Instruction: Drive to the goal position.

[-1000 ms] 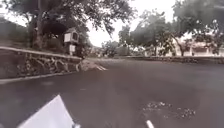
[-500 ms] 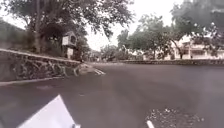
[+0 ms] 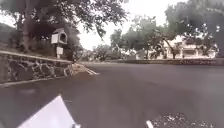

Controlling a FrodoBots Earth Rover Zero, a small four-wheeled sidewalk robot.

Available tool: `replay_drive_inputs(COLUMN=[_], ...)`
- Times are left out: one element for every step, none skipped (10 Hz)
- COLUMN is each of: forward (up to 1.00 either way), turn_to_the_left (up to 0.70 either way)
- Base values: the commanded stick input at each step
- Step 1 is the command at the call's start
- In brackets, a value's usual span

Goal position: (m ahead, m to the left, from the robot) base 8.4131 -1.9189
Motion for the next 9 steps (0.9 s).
replay_drive_inputs(forward=[0.5,0.5,0.5,0.5,0.5,0.5,0.5,0.5,0.5], turn_to_the_left=[0.0,0.0,0.0,0.0,0.0,-0.18,-0.36,-0.5,-0.5])
